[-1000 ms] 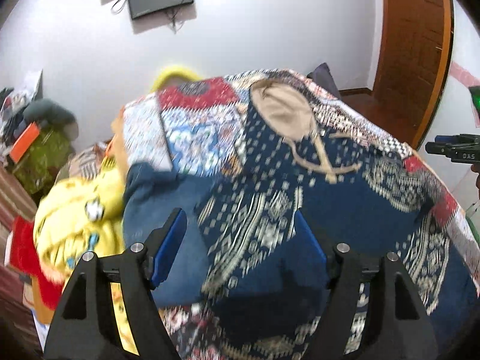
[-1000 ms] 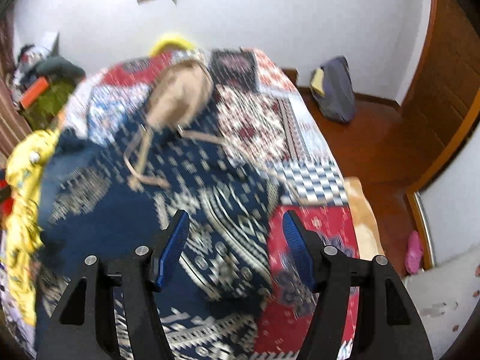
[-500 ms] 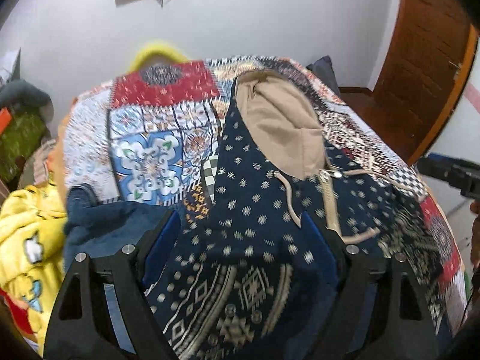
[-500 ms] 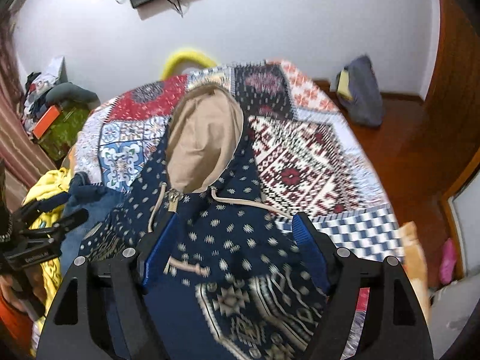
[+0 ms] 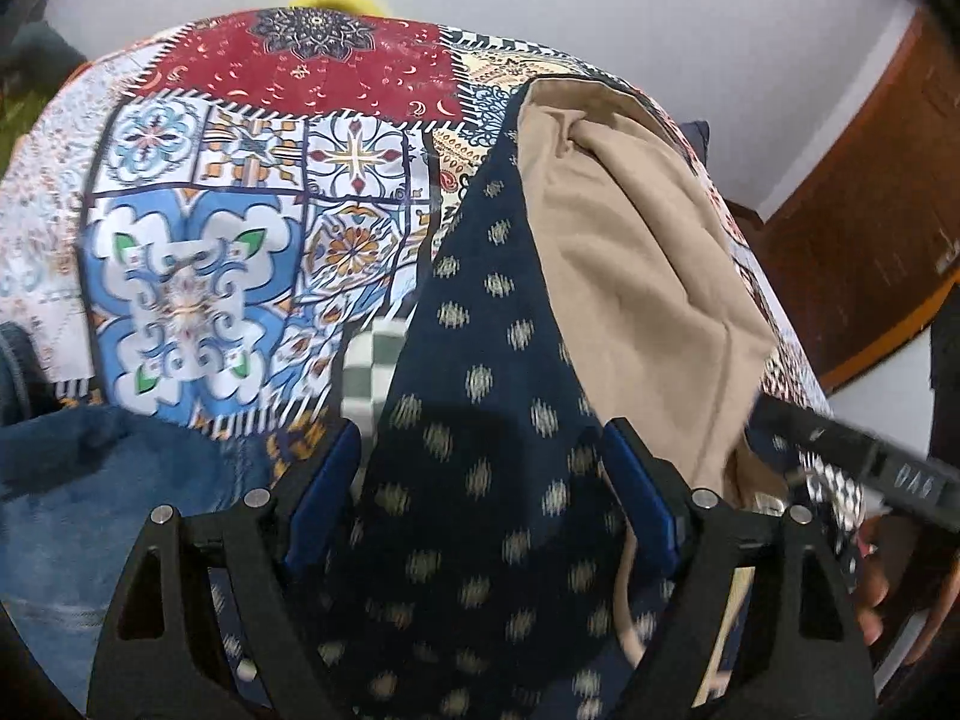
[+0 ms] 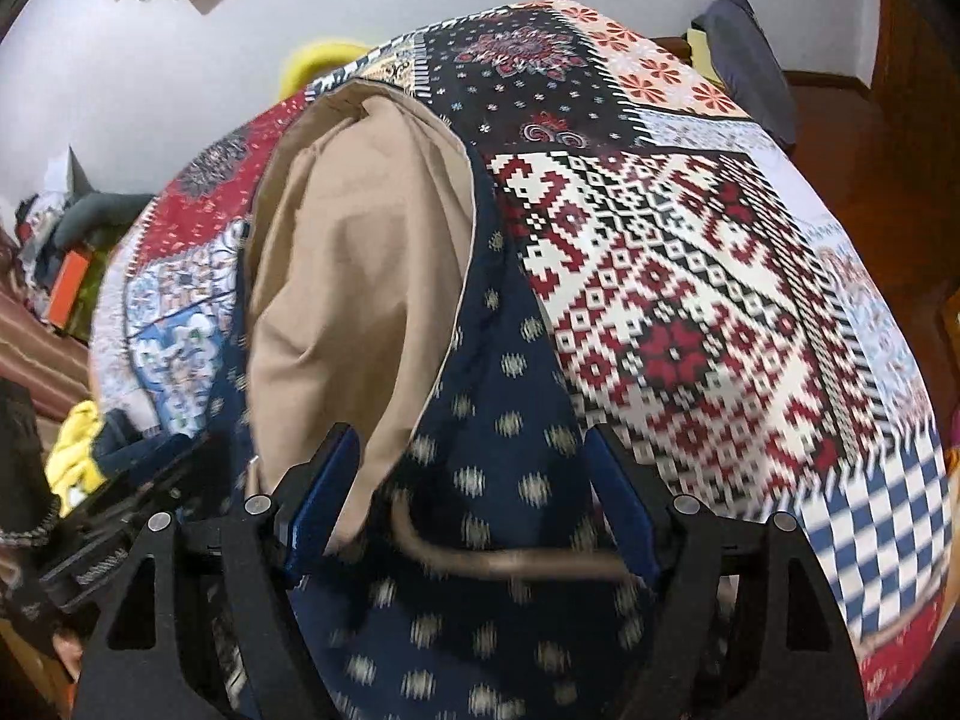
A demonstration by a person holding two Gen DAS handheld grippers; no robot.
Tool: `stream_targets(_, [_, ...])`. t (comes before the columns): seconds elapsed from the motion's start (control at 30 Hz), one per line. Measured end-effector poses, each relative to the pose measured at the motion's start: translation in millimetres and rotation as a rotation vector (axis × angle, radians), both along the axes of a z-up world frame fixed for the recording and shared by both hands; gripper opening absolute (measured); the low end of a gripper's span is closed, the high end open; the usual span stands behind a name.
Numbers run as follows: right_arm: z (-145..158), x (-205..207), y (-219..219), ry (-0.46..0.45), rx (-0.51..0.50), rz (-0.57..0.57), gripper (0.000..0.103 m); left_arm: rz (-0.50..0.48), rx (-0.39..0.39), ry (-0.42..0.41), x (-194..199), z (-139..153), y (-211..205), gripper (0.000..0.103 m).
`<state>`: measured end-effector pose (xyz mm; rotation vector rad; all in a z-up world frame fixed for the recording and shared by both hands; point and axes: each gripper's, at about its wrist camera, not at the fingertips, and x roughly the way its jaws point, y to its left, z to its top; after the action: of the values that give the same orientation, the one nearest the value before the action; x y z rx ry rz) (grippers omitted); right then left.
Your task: Fold large clothes
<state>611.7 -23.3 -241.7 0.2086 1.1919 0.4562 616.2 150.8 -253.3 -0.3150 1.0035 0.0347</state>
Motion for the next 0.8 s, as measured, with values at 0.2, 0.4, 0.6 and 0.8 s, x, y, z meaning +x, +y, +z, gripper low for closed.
stream_targets(0.2, [-31.1,8.5,-0.6,0.059,0.014,-0.026,0.057,0.004,0.008,0.026,23.0,-18.3,-2.1,0.081])
stream_targets(0.4, [-17.9,-3.7,-10.1,0.033,0.039,-0.014,0.014,-0.006,0.172,-0.047,21.7,-10.6,-24.4,0.029])
stream_targets(0.6, [45.8,-49.1,-28.6,-0.11,-0.018,0.049,0.011,-0.038,0.177,-0.088,-6.1,22.7,-24.9,0.01])
stream_targets(0.8, [102.9,-127.8,-46.7,-0.203,0.014,0.145,0.01,-0.147,0.19,-0.155,-70.5,71.8,-36.2,0.01])
